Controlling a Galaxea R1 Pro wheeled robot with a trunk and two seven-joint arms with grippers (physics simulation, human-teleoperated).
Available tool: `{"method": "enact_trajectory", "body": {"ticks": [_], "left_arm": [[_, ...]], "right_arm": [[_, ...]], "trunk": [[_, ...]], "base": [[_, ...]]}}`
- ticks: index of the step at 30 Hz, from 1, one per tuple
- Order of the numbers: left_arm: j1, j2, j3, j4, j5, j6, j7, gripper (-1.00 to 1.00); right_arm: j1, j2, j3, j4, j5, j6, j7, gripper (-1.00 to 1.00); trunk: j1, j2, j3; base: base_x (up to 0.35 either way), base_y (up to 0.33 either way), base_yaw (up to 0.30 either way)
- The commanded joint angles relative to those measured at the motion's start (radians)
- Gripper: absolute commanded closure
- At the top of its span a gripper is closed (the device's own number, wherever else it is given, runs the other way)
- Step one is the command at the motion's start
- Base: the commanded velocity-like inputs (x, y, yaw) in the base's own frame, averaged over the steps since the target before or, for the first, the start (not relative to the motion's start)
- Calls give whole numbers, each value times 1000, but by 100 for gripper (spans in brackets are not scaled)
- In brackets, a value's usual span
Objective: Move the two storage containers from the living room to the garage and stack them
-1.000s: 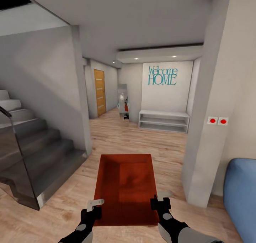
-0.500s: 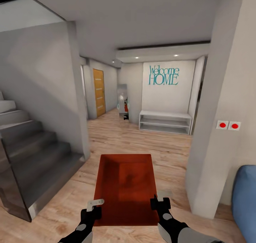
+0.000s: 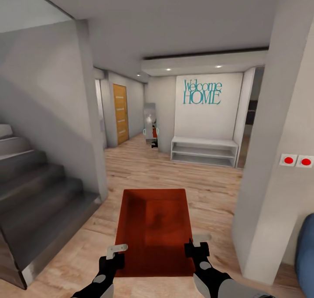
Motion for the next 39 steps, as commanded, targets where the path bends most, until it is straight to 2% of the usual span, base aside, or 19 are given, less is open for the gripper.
{"method": "enact_trajectory", "body": {"ticks": [1,39], "left_arm": [[-1,2,10,-4,-13,-13,11,100],[-1,2,10,-5,-13,-13,11,100]], "right_arm": [[-1,0,-41,3,-8,2,23,100],[-1,-4,-42,3,-9,3,31,100]], "trunk": [[1,-1,-1],[1,-1,-1]], "base": [[322,0,0],[322,0,0]]}}
